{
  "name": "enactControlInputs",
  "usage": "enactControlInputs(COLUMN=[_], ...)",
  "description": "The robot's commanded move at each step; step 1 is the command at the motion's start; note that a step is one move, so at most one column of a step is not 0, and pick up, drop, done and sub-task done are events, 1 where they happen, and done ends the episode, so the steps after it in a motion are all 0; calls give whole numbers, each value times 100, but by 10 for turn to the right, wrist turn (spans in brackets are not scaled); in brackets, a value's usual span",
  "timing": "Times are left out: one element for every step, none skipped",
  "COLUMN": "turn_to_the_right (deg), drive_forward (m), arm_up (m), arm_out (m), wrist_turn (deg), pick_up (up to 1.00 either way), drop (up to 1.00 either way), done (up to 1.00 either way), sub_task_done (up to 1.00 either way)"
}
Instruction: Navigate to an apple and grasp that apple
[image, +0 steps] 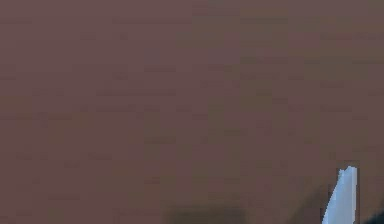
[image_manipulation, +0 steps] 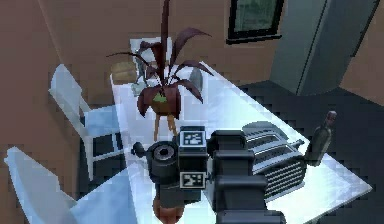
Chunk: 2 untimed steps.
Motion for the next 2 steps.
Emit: enactControlInputs(turn_to_the_right=[0, 0], drive_forward=[0, 0], arm_up=[-30, 0], arm_out=[0, 0], wrist_turn=[0, 0], pick_up=[0, 100], drop=[0, 0], done=[0, 0], sub_task_done=[0, 0])
